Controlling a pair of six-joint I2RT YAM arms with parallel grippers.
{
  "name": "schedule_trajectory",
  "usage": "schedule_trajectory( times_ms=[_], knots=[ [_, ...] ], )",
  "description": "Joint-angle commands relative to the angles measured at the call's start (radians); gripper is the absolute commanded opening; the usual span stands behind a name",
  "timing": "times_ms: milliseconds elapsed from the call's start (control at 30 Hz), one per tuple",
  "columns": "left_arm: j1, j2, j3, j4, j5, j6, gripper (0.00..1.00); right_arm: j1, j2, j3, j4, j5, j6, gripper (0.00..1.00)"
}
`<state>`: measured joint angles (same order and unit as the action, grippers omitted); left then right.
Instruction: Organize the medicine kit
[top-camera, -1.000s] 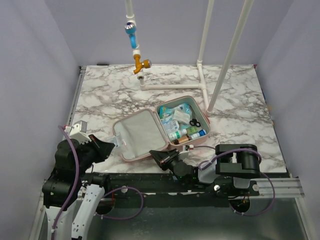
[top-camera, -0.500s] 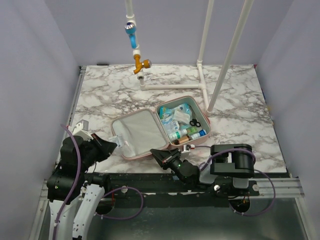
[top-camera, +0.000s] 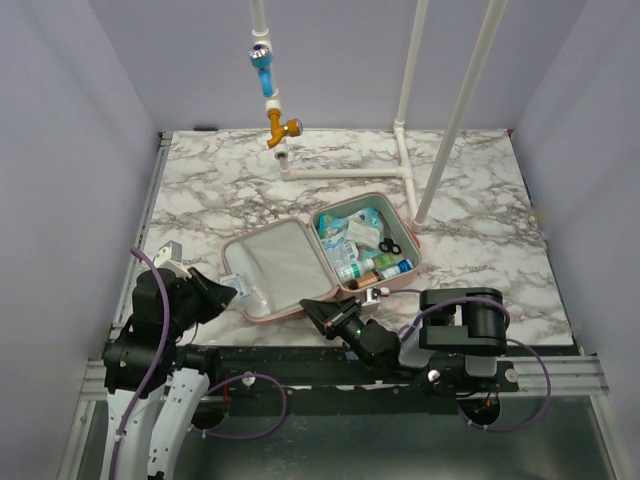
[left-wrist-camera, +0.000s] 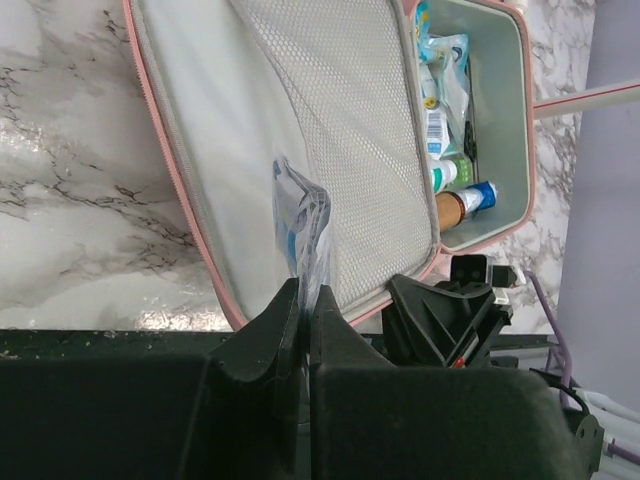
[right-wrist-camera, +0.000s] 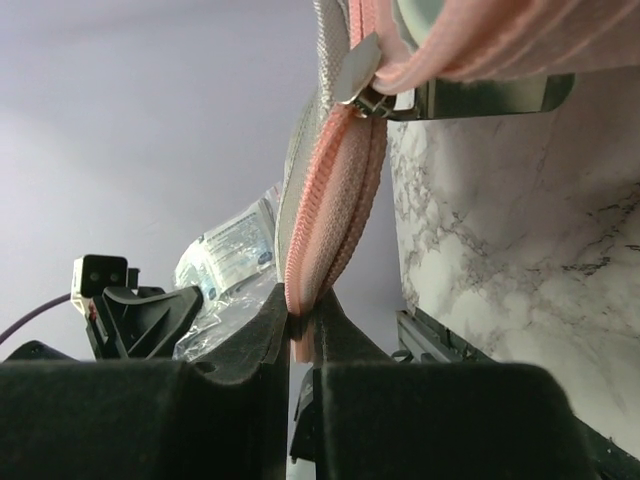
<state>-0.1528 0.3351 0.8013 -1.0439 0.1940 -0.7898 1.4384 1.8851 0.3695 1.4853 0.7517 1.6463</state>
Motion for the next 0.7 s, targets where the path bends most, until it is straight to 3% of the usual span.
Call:
schedule_trajectory(
  times_ms=[0,667],
  knots=[
    [0.003,-0.011,-0.018,0.024,-0.019,-0.018,0.00,0.003,-0.057,0.000,0.300,-0.024,-0.050,0.01],
    [0.004,0.063,-0.161,0.172,0.110,-0.063,0.02,0.003,-0.172,0.012,0.299,-0.070,-0.144,0.01]
  ],
)
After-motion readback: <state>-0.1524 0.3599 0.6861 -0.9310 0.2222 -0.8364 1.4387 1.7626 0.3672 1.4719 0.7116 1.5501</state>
